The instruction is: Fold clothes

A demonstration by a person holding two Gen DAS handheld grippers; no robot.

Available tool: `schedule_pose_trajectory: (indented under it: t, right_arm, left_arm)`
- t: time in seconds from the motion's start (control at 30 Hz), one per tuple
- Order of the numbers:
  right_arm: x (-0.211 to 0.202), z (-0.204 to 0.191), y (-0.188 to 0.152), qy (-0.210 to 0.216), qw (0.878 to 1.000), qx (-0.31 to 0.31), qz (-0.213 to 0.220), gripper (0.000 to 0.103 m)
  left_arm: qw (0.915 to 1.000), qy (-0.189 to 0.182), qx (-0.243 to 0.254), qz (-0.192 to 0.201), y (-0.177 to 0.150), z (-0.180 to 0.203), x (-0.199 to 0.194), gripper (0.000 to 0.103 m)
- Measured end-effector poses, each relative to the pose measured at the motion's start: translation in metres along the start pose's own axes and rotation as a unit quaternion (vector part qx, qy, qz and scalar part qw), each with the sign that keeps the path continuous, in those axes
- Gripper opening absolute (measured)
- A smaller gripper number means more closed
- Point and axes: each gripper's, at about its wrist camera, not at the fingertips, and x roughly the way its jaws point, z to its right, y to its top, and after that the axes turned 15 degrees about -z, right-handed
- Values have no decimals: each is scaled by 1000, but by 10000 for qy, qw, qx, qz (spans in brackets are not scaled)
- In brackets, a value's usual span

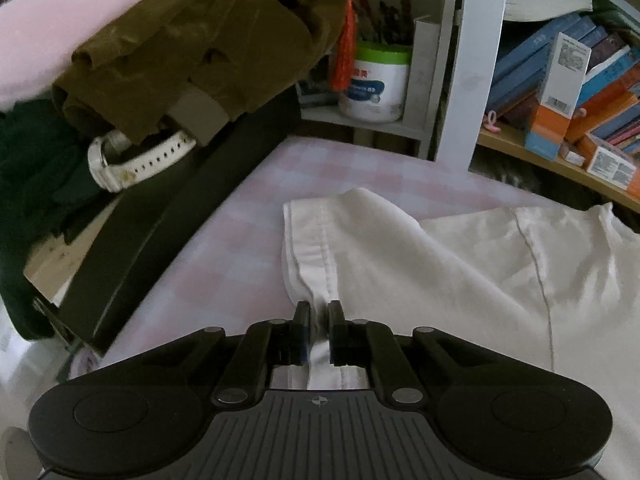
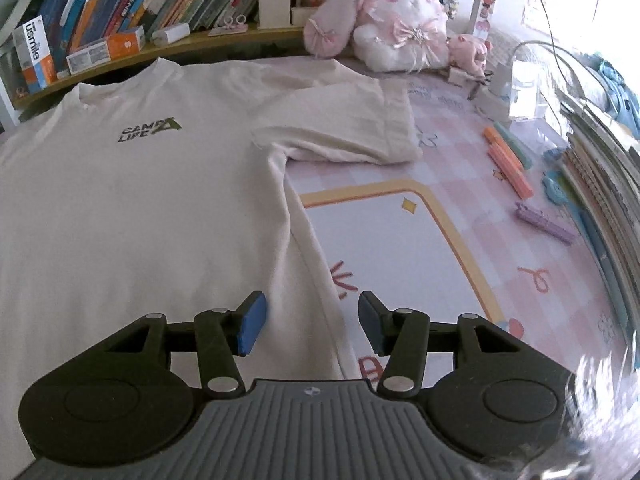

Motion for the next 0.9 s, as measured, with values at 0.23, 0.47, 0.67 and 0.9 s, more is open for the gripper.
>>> schedule_pose_trajectory:
  t: [0.23,0.47,0.67,0.9]
  right_arm:
    - [-2,7,-7,41,9998,-81,-149,49]
    - [-3,19,-16,250,9992,130,-266,48]
    - [-6,27,-16,304,9984,352,-318,28]
    - [-12,21,-24,847,9950,312,-435,4]
  left_arm:
    - [9990,-393,196,50,-41,-10,-41,27]
    - [9879,-1379,708,-57,-97,15,-69,51]
    - [9855,-1509,701,-333,-100,37,-54,33]
    - [9828,-1505,958,-481,-93,39,-50,2]
